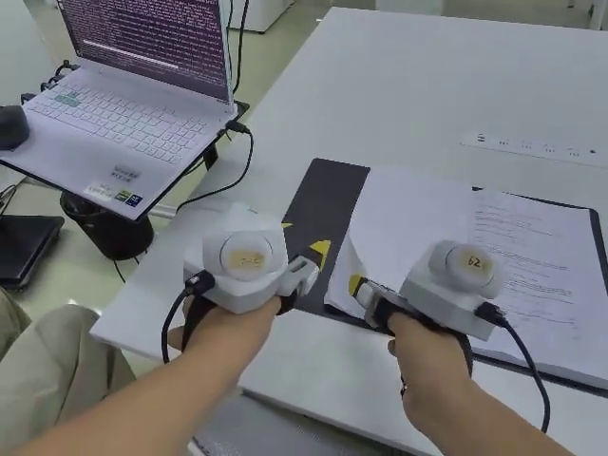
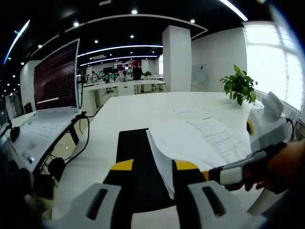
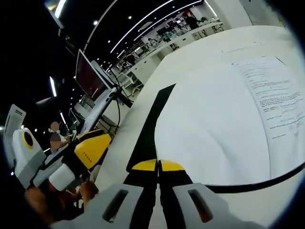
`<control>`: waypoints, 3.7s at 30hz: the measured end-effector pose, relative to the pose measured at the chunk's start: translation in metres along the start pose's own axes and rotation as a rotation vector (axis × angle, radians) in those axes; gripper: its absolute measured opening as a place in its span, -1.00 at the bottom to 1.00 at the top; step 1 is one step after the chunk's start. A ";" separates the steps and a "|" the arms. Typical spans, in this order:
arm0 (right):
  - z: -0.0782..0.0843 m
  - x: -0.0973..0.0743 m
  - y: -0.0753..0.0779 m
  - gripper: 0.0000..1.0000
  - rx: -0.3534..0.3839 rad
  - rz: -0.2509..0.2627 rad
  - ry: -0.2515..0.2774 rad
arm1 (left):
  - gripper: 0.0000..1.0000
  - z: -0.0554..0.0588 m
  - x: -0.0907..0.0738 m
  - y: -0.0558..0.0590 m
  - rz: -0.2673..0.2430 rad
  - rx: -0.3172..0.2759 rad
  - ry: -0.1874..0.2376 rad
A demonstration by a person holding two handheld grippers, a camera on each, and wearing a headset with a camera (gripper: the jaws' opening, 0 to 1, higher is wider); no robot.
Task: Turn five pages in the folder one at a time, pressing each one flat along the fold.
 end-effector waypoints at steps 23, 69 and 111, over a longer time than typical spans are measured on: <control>0.029 0.015 0.016 -0.92 -0.086 0.017 -0.044 | -0.42 0.023 0.019 0.009 0.022 -0.023 -0.068; -0.082 -0.012 0.141 -1.00 -0.200 0.153 0.192 | -0.49 0.100 0.053 0.053 0.092 0.025 -0.221; -0.152 0.036 0.164 -1.00 -0.208 0.193 0.260 | -0.50 0.101 0.055 0.053 0.081 -0.007 -0.186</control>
Point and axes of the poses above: the centre of the closed fingertips' face, and the gripper's own axes: x roughly forward along the fingers, y roughly to its right, z roughly out of its underside, the point moved 2 cm from there along -x, roughly backward along the fingers, and after that the axes turned 4 degrees about z, right-handed, at the moved point
